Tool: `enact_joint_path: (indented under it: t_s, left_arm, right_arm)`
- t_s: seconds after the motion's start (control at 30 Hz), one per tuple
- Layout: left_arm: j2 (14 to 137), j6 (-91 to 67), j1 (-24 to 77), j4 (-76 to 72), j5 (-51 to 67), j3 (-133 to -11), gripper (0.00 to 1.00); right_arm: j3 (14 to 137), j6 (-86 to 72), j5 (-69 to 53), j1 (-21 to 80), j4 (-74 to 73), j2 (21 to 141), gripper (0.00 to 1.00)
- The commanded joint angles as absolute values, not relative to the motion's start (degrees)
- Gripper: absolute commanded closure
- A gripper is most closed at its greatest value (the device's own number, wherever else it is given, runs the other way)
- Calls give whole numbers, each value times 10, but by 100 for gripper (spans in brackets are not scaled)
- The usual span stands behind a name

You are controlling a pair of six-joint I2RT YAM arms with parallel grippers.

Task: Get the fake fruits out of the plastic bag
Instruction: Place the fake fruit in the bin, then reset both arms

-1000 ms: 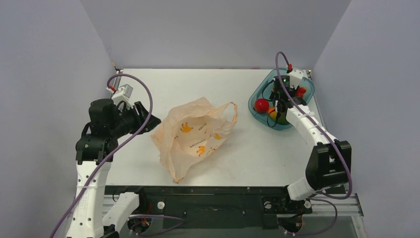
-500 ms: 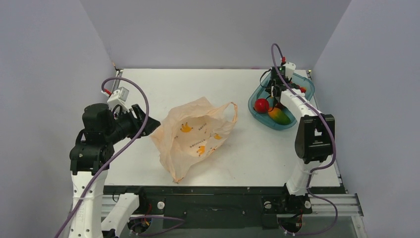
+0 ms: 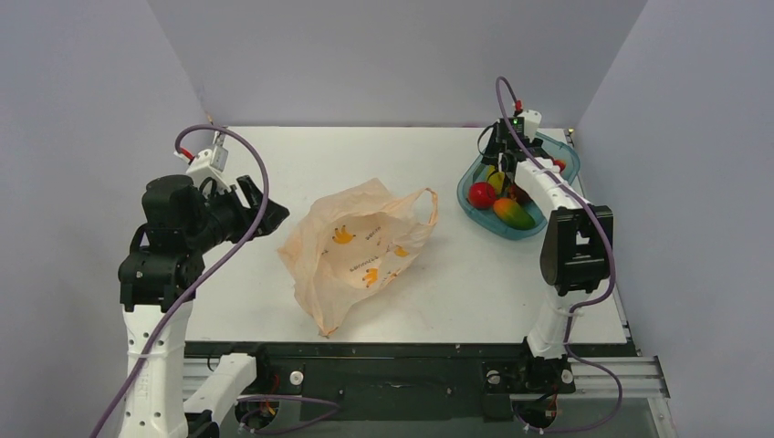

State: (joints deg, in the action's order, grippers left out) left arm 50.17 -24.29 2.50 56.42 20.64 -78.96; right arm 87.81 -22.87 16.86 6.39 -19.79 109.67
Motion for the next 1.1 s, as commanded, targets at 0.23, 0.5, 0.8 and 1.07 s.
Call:
enact_joint_path:
  t_s: [0.23,0.5,0.8,1.07]
  left_arm:
    - [518,-233,24,515,202,-805,30]
    - [483,-284,24,364,252,-786,3]
    - [437,-315,23,273,279,-824,3]
    - [376,-297,23,248,227,-862,3]
  right_arm:
    - [829,-269,155,109,-229,968,31]
    - [676,-266,168,224,-250,643,28]
    - [654,-239,171,234,-366,397,15]
    - [699,-231,246,234,-385,261,13]
